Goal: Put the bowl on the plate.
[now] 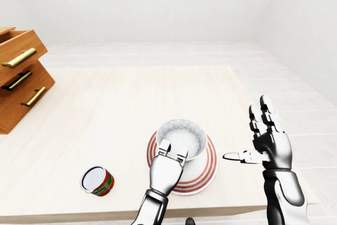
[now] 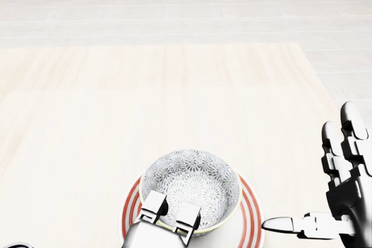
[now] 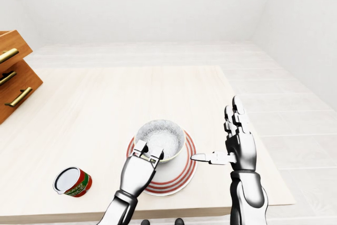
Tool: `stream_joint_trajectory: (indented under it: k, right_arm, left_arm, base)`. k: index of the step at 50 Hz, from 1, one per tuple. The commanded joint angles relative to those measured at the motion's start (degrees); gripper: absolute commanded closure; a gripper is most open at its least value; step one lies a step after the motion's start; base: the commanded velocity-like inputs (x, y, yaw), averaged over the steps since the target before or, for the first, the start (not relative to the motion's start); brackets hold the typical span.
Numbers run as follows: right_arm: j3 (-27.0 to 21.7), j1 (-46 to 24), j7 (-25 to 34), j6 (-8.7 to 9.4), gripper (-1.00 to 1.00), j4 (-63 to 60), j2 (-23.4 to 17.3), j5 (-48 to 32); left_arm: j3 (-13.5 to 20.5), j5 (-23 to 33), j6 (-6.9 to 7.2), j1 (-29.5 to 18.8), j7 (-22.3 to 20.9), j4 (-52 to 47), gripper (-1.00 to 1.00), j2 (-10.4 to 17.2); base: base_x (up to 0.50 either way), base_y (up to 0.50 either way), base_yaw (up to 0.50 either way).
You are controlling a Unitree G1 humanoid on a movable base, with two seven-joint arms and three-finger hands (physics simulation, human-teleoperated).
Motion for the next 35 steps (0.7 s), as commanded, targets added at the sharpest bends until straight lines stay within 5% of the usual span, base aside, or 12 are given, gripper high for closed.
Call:
stream_joint_trajectory:
  k: [1, 35]
  right_arm:
    - [-0.1, -0.2, -0.1, 0.37, -1.00, -0.1, -0.1, 0.3]
    - [-0.2, -0.2, -0.2, 1.34, -1.00, -1.4, -0.1, -0.1]
  left_arm:
    - [0.2, -1.4, -0.01, -0.1, -0.8, 2.5, 1.00, -0.1]
    - [-1.3, -0.9, -0.01, 2.1, -1.8, -2.1, 1.00, 1.1]
  base:
    - [0.01, 0.00, 0.00]
    - [0.00, 0.00, 0.00]
